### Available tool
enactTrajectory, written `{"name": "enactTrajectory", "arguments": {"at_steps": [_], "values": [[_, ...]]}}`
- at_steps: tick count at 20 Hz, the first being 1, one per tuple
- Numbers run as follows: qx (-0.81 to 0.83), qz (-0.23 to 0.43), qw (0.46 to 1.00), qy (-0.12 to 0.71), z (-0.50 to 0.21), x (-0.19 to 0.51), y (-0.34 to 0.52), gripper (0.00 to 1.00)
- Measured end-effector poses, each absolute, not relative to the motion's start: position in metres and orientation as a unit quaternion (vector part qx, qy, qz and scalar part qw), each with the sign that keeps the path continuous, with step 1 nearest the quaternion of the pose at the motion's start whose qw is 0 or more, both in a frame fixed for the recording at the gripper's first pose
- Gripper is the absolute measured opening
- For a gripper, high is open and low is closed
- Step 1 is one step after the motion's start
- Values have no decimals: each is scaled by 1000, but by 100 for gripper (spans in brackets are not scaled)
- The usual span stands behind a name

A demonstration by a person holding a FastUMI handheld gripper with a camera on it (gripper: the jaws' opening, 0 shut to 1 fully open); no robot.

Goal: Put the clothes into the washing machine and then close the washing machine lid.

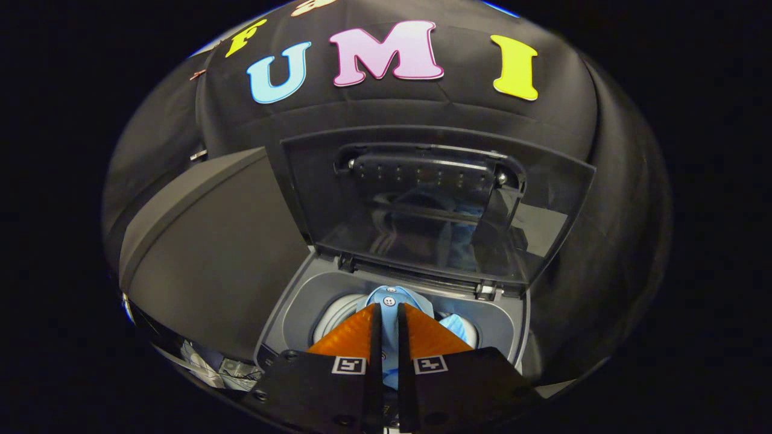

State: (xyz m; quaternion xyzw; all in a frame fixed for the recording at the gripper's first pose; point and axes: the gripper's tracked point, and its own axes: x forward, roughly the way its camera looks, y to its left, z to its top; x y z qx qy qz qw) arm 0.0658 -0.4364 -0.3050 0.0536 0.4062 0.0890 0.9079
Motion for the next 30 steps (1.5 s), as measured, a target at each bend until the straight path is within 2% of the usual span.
{"name": "enactTrajectory", "arguments": {"at_steps": [8, 9, 14, 16, 19, 30], "values": [[60, 67, 875, 475, -371, 47, -443, 14], [62, 56, 870, 485, -374, 42, -448, 6], [77, 35, 845, 528, -414, 21, -452, 7], [84, 38, 844, 528, -415, 19, -449, 17], [68, 23, 855, 514, -415, 32, -458, 98], [51, 55, 864, 499, -394, 27, -443, 99]]}}
